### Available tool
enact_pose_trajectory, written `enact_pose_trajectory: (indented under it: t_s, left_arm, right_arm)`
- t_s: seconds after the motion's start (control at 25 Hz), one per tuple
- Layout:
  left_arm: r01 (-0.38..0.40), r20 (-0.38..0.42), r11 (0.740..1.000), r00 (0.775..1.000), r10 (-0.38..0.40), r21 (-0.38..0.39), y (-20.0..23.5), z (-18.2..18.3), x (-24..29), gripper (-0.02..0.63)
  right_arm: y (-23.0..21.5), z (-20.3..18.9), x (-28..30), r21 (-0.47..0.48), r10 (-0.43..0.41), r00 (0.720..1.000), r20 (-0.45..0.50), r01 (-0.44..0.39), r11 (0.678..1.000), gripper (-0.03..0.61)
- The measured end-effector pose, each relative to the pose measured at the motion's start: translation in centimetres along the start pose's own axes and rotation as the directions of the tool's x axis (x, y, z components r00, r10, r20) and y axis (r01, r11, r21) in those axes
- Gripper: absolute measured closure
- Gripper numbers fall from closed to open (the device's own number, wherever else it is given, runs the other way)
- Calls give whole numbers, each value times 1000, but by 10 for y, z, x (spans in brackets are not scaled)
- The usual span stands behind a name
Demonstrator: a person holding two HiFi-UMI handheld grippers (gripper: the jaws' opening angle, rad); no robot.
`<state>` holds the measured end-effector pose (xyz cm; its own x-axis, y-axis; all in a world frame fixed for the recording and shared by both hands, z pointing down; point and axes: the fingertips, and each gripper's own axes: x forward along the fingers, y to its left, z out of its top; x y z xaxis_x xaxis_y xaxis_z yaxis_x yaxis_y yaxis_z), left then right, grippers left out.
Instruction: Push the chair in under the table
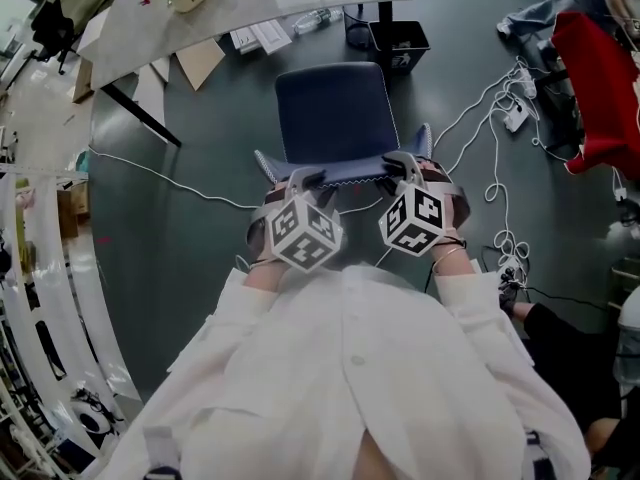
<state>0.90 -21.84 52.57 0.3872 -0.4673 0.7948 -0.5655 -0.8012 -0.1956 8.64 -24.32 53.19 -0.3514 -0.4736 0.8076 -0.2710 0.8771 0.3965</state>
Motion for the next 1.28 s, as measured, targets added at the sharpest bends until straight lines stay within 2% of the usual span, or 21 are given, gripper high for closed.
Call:
enact_pose_trajectory:
  t_s: [0.68,1.0,1.28]
  left_arm:
    - [3,14,999,1000,-3,49,92,4,18,474]
    - [9,19,998,1000,-10,57,117,11,27,474]
    - [14,18,998,1000,-15,56,119,11,28,474]
  right_arm:
    - [-61,46,46,32,-30,1000,5,30,999,420]
    - [-83,54,59,45,-49,999,-5,50,998,420]
    - [-85,54,61,44,-22,1000,-15,22,999,419]
